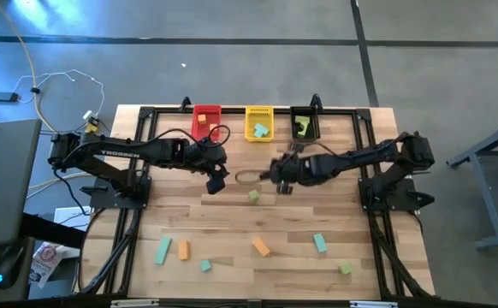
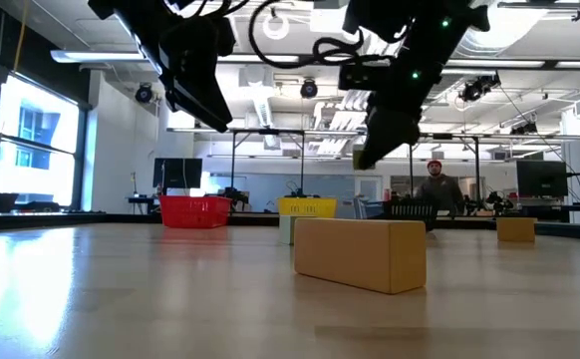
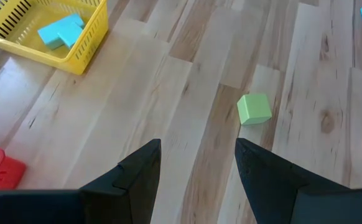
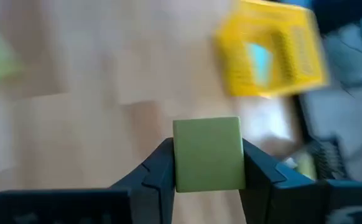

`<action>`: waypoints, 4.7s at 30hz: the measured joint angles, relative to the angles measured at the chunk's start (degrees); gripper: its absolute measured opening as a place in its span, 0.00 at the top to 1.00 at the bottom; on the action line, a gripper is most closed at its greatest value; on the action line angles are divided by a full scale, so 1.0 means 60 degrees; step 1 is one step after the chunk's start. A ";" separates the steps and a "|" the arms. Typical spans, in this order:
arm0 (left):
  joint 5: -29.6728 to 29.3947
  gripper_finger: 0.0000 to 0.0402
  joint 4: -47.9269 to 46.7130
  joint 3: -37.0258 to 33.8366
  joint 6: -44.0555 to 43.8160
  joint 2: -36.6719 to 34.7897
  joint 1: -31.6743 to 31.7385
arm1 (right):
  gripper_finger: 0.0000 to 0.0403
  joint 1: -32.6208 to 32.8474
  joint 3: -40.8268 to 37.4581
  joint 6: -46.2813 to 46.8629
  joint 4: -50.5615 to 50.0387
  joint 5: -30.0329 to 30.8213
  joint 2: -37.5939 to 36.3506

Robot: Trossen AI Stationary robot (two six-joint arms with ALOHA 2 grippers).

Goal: Sort & place blocks by color
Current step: Put the green block into the black bin, then put the orange block into the red bin

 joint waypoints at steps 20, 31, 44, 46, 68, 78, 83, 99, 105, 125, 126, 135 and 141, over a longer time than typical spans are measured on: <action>0.0004 0.52 0.0005 0.0000 0.0250 0.0000 0.0000 | 0.74 -0.5065 0.0000 0.1114 -0.0066 -0.0750 -0.0377; 0.0037 0.52 -0.0059 0.0000 0.0248 0.0000 -0.0043 | 0.74 -0.6834 0.0000 0.1625 -0.0254 -0.3969 -0.0274; 0.1366 0.52 -0.0999 -0.0002 -0.0266 -0.0004 -0.1242 | 0.61 -0.7279 0.0000 0.1545 -0.0637 -0.4720 0.0232; 0.1360 0.52 -0.1264 -0.0004 -0.0382 -0.0004 -0.1473 | 0.57 -0.7279 0.0000 0.1542 -0.0635 -0.4590 0.0232; 0.1100 0.52 -0.3013 -0.0004 -0.6394 -0.0004 -0.3814 | 0.51 -0.6962 0.0000 0.1040 0.0434 -0.4377 0.0232; 0.1024 0.52 -0.3015 -0.0004 -0.9829 -0.0004 -0.5289 | 0.51 -0.6642 0.0000 0.0610 0.0833 -0.4377 0.0232; 0.0998 0.52 -0.3015 -0.0004 -1.1817 -0.0004 -0.6164 | 0.51 -0.6642 0.0000 0.0470 0.0831 -0.4380 0.0232; 0.0212 0.52 -0.2974 -0.0007 -1.6450 0.0177 -0.8122 | 0.51 -0.6642 0.0000 0.0125 0.1024 -0.4413 0.0232; 0.0239 0.52 -0.2965 -0.0004 -1.7269 0.0522 -0.8263 | 0.51 -0.6642 0.0000 0.0003 0.1037 -0.4410 0.0228; 0.0535 0.52 -0.3046 -0.0004 -1.8046 0.1869 -0.8306 | 0.51 -0.6579 0.0000 -0.0144 0.1048 -0.4417 0.0228; 0.0538 0.52 -0.3056 -0.0004 -1.8046 0.1928 -0.8302 | 0.51 -0.6554 0.0000 -0.0141 0.1048 -0.4413 0.0228; 0.0496 0.52 -0.3008 -0.0004 -1.8063 0.2237 -0.8295 | 0.51 -0.6323 0.0000 -0.0141 0.1103 -0.4413 0.0228; 0.0426 0.52 -0.3037 -0.0004 -1.8189 0.2237 -0.8295 | 0.51 -0.6310 0.0000 -0.0070 0.1132 -0.4412 0.0225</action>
